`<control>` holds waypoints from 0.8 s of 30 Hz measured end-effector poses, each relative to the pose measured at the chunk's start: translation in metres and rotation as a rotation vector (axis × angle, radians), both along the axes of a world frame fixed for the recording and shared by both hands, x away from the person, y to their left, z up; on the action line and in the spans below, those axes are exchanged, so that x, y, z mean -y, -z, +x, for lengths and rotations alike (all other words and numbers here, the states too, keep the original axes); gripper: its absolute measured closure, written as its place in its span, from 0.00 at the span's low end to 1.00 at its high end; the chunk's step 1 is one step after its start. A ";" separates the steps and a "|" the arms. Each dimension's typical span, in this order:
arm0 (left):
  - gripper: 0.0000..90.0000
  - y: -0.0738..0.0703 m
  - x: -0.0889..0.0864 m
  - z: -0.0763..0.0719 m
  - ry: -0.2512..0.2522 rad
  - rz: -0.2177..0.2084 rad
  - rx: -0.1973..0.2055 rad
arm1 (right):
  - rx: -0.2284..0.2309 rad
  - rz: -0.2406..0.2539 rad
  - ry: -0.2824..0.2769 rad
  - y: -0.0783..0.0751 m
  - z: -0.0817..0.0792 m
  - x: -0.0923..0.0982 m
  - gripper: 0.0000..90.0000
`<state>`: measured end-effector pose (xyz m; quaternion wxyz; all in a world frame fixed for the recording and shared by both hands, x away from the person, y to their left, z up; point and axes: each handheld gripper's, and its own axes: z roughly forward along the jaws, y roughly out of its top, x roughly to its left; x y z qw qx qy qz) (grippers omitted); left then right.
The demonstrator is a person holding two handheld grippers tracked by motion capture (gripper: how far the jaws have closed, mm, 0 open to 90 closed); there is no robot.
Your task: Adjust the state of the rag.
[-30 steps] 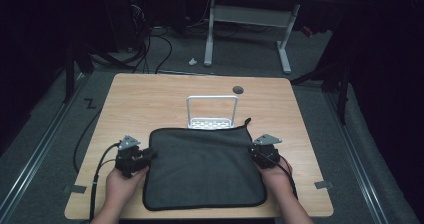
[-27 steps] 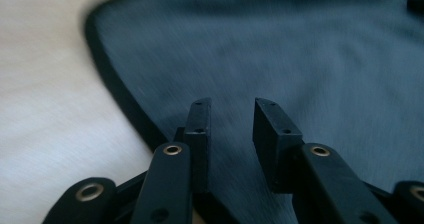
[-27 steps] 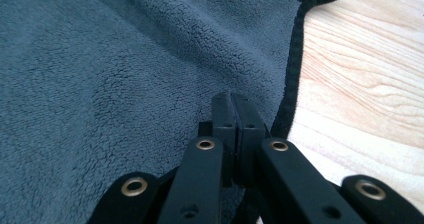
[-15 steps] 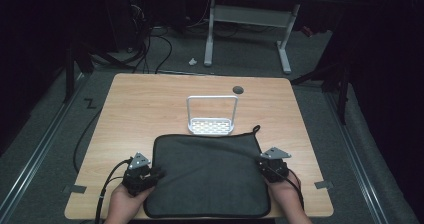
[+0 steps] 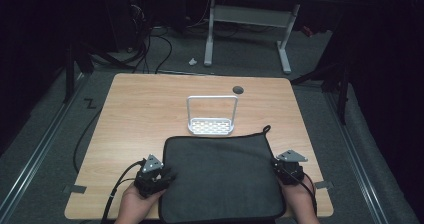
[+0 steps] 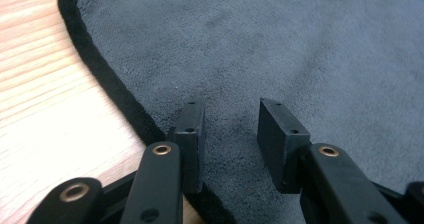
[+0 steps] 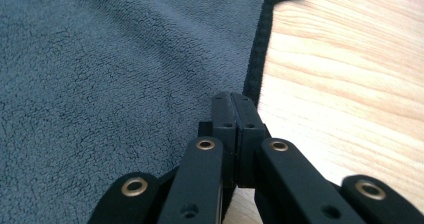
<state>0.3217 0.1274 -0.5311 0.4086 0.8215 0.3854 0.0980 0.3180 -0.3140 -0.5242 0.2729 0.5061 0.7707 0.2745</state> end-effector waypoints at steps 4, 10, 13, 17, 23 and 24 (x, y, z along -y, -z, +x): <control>0.72 0.001 -0.003 0.002 0.000 -0.016 -0.009 | 0.003 -0.009 0.005 0.000 -0.006 -0.001 1.00; 0.69 0.000 -0.009 0.003 -0.011 -0.047 -0.015 | 0.029 0.106 0.022 -0.006 -0.012 0.002 0.94; 0.65 -0.002 -0.016 0.006 -0.041 -0.063 0.000 | 0.043 0.164 0.022 -0.007 -0.012 0.002 0.90; 0.62 -0.007 -0.026 0.013 -0.083 -0.065 0.040 | 0.038 0.168 -0.002 -0.006 -0.011 -0.005 0.83; 0.54 -0.005 -0.031 0.043 -0.133 -0.029 0.042 | 0.034 0.153 -0.045 -0.006 -0.011 -0.018 0.75; 0.53 -0.005 -0.031 0.048 -0.135 -0.026 0.038 | 0.036 0.149 -0.047 -0.006 -0.012 -0.020 0.74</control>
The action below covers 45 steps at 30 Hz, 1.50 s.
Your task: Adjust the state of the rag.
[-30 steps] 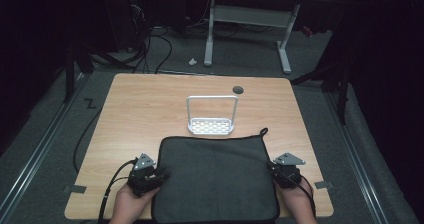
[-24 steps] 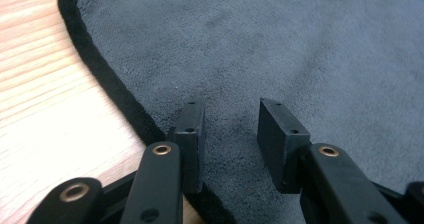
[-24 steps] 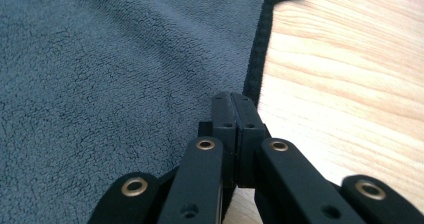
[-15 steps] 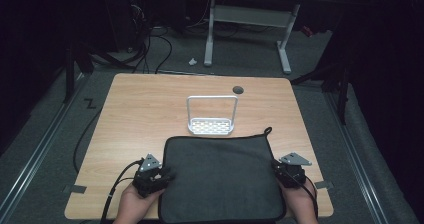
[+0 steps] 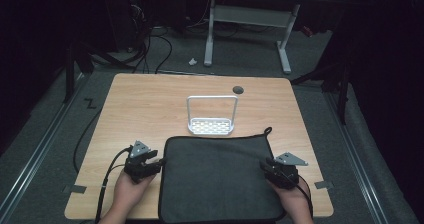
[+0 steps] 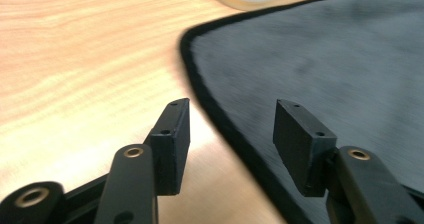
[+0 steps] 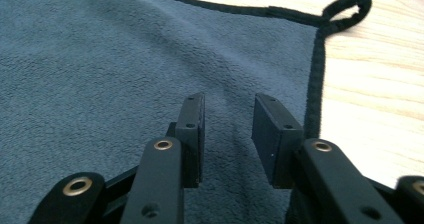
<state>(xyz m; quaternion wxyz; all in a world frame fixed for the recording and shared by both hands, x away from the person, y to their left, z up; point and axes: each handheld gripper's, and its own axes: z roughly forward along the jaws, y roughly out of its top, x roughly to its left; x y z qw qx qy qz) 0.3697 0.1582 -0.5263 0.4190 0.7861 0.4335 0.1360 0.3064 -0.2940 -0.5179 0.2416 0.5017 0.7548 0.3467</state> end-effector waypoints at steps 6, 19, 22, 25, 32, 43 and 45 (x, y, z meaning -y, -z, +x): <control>0.51 -0.002 0.007 0.026 -0.020 0.003 -0.026 | 0.008 0.002 0.012 -0.002 -0.001 -0.002 0.74; 0.62 0.007 0.027 0.051 -0.061 0.003 -0.036 | 0.007 -0.022 -0.048 -0.002 -0.004 -0.013 0.70; 0.67 0.007 0.031 0.051 -0.059 -0.006 -0.042 | 0.007 -0.033 -0.079 -0.003 -0.005 -0.017 0.70; 0.78 0.008 0.033 0.049 -0.058 0.015 -0.026 | 0.010 -0.031 -0.103 -0.004 -0.006 -0.025 0.70; 0.93 0.009 0.030 0.048 -0.049 -0.006 -0.040 | 0.026 -0.012 -0.189 -0.009 -0.012 -0.061 0.62; 0.92 0.010 0.025 0.050 -0.055 -0.046 -0.068 | 0.036 -0.029 -0.362 -0.018 -0.020 -0.142 0.58; 0.92 0.010 0.025 0.050 -0.058 -0.052 -0.070 | 0.032 -0.029 -0.387 -0.018 -0.020 -0.157 0.57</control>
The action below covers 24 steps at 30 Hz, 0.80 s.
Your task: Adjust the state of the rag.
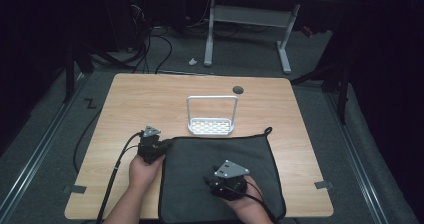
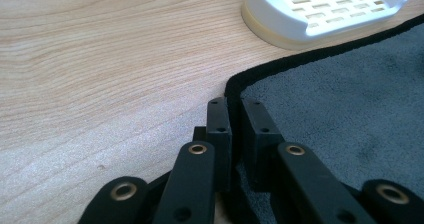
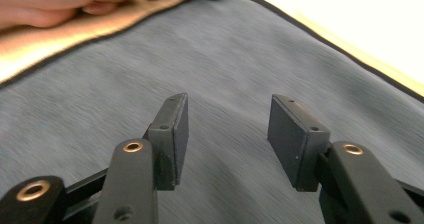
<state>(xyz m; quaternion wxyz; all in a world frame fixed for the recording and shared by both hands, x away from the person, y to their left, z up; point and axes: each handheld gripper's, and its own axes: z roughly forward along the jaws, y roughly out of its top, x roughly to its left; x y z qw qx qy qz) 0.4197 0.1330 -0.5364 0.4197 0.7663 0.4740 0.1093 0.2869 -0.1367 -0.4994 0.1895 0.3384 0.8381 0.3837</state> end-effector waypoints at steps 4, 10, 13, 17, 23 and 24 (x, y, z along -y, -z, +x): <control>0.92 0.000 0.000 0.000 0.005 -0.002 -0.002 | -0.002 -0.014 -0.048 0.002 0.000 -0.031 0.54; 0.92 0.000 -0.002 0.000 0.002 -0.012 -0.006 | -0.026 -0.030 -0.126 0.009 -0.003 -0.073 0.52; 0.92 0.000 -0.002 0.000 0.002 -0.014 -0.007 | -0.036 -0.034 -0.156 0.013 -0.006 -0.090 0.52; 0.92 0.000 -0.002 0.000 0.002 -0.014 -0.007 | -0.059 -0.029 -0.188 0.016 -0.012 -0.110 0.49; 0.91 0.000 -0.002 0.000 0.000 -0.019 -0.010 | -0.094 -0.030 -0.228 0.024 -0.017 -0.128 0.46; 0.91 0.000 -0.002 0.000 0.000 -0.019 -0.010 | -0.095 -0.036 -0.229 0.026 -0.017 -0.130 0.46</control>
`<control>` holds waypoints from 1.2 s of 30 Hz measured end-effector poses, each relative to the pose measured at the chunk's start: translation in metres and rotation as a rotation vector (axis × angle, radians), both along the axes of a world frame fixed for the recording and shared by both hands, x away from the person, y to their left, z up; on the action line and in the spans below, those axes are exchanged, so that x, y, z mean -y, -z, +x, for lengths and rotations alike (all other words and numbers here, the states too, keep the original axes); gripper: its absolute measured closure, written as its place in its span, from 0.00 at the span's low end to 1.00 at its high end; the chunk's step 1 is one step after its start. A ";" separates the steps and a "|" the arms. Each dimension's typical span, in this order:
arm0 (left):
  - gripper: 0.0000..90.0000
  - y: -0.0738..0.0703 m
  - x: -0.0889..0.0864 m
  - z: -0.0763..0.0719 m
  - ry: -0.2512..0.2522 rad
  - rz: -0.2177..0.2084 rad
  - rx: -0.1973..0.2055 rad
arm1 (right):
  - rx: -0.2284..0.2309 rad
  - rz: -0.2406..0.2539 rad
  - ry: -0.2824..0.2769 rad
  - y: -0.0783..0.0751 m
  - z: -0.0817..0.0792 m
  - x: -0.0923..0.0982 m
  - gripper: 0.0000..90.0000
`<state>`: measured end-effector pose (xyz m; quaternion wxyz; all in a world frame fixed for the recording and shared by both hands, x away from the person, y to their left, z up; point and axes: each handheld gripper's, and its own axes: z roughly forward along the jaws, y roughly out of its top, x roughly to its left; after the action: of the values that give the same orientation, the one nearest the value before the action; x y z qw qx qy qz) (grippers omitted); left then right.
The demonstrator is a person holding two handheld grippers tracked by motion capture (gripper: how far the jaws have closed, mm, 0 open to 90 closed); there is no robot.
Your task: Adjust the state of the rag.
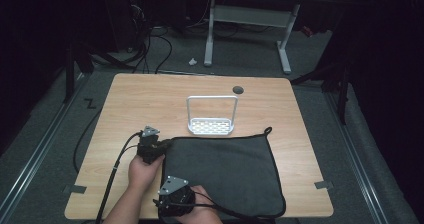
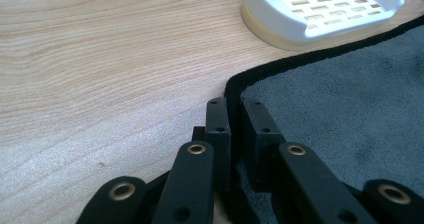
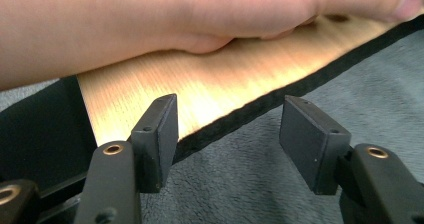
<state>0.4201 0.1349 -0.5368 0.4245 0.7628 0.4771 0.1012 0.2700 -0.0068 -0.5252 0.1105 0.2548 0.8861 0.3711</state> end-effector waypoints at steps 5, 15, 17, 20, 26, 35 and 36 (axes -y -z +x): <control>0.91 0.000 0.000 0.000 -0.001 -0.002 -0.001 | 0.008 -0.022 0.001 0.004 0.000 0.002 0.49; 0.91 0.000 -0.001 0.000 -0.001 -0.005 -0.003 | 0.042 -0.057 0.010 0.001 0.000 0.012 0.84; 0.91 0.000 -0.002 0.000 -0.002 -0.010 -0.006 | 0.051 -0.063 0.007 0.000 0.000 0.013 0.88; 0.91 0.001 -0.004 0.000 -0.013 -0.027 -0.017 | 0.059 -0.059 0.005 -0.003 -0.001 0.015 0.90; 0.93 0.000 -0.007 0.000 -0.011 -0.063 -0.009 | 0.104 -0.024 0.006 -0.014 -0.005 0.020 0.92; 0.94 -0.003 -0.020 0.000 -0.021 -0.182 -0.011 | 0.132 0.064 0.017 -0.027 -0.004 0.032 0.93; 0.94 -0.003 -0.020 0.000 -0.027 -0.193 -0.009 | 0.137 0.068 0.014 -0.028 -0.004 0.033 0.93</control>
<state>0.4198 0.1552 -0.5338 0.4922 0.7124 0.4970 0.0571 0.2661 -0.0393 -0.4970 0.1647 0.2386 0.8615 0.4169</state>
